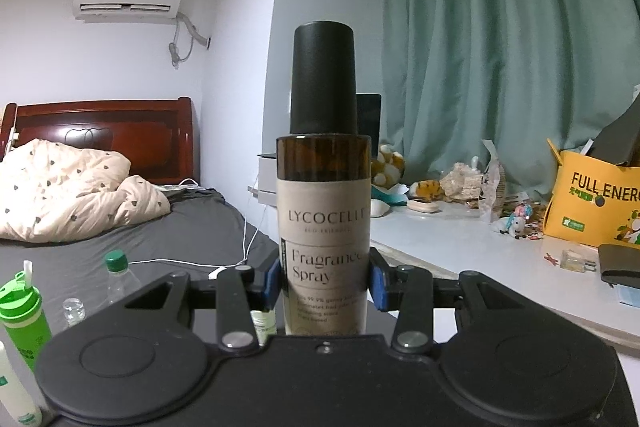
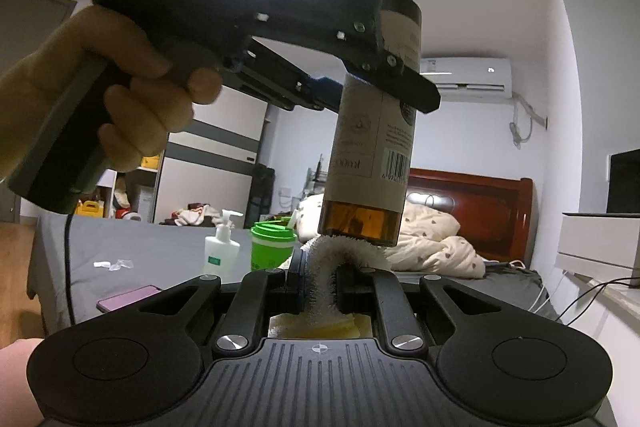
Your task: Clean container
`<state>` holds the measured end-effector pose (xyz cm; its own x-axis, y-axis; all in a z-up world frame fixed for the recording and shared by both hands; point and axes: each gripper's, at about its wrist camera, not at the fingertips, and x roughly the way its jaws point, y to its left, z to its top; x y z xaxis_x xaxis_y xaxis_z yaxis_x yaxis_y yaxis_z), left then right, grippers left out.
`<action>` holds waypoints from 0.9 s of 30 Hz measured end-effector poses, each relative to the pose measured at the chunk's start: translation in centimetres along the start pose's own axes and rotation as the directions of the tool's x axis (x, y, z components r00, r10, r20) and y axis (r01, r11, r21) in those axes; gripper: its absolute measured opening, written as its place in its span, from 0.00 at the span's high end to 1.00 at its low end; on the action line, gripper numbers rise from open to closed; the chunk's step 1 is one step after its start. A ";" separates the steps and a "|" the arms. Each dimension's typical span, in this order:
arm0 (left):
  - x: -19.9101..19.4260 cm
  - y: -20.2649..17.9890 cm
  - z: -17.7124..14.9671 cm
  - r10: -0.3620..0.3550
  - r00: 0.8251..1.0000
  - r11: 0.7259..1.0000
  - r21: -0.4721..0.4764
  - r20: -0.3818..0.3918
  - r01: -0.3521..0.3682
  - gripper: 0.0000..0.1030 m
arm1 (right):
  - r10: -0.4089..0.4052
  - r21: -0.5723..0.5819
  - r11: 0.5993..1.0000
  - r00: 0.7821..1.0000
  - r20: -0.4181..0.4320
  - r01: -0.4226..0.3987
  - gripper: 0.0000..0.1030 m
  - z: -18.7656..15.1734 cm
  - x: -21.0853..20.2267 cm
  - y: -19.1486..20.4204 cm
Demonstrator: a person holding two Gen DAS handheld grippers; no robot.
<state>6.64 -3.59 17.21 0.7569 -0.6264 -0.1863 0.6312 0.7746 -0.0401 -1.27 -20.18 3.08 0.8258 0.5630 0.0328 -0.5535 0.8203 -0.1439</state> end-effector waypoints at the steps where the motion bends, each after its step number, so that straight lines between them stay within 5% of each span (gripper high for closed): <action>1: 0.0 0.1 0.0 0.004 1.000 1.000 -0.001 0.000 -0.004 0.60 | 0.001 -0.001 1.000 1.000 0.001 -0.001 0.88 0.0 -0.1 0.0; 16: -0.7 0.2 -0.2 -0.003 1.000 1.000 -0.011 -0.009 0.003 0.60 | -0.046 0.007 0.999 0.999 -0.001 0.046 0.88 -0.2 -1.9 -1.1; 27: -0.7 -0.6 -0.1 -0.022 1.000 1.000 -0.009 0.007 0.022 0.60 | 0.017 0.062 0.998 1.000 -0.011 -0.016 0.88 0.1 -0.7 -2.4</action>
<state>5.74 -3.62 17.29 0.7440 -0.6439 -0.1785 0.6462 0.7613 -0.0533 -0.58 -22.52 3.48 0.8173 0.5759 0.0191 -0.5727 0.8156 -0.0827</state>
